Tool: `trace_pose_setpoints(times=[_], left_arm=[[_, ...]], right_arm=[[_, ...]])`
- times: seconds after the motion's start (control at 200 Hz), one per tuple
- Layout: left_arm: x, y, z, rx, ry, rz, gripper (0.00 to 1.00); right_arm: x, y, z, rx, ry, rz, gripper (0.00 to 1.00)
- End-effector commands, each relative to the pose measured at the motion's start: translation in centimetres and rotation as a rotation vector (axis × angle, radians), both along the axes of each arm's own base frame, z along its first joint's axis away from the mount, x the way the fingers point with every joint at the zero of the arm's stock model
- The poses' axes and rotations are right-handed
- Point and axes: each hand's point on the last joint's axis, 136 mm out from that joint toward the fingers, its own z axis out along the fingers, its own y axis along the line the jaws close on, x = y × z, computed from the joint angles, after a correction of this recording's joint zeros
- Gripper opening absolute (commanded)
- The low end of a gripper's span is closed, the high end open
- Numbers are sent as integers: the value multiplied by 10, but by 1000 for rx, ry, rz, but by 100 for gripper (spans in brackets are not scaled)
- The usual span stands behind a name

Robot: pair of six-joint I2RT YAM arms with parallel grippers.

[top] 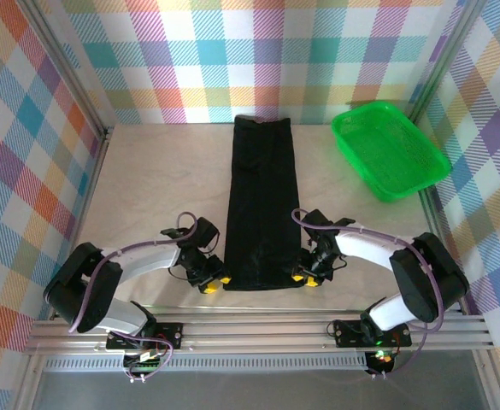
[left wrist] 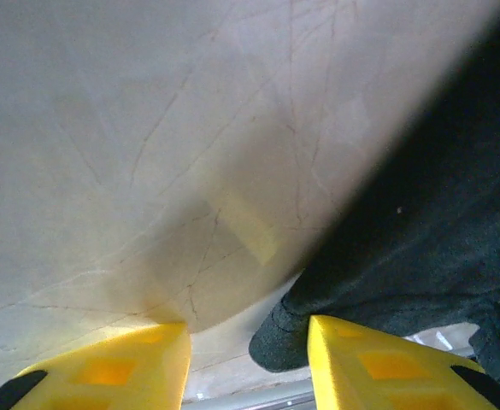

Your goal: Fold and stack the t-shirts

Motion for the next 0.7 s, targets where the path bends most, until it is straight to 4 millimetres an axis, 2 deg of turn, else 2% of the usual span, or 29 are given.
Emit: trace_pose_setpoints(times=[0.0,0.095,0.165,0.285,0.345,0.54,0.695], left_arm=[[28,-41,3,-108,-129,-34,38],[39,-47,16,-118,-172,-26,39],[43,-49,25,-112,-186,-31,44],[38,-49,23,-102,-155,-53,43],[37,-48,19,-92,-144,-63,39],[30,-41,9,-57,-123,-89,14],[16,-28,10,-26,-103,-117,5]], right_arm=[[17,28,5,120,-68,21,30],[18,31,14,145,-72,-1,32],[17,32,21,153,-66,-22,36],[13,31,23,151,-42,-48,38],[13,29,20,140,-35,-56,37],[13,22,12,84,-28,-66,19],[6,9,15,29,-23,-65,5]])
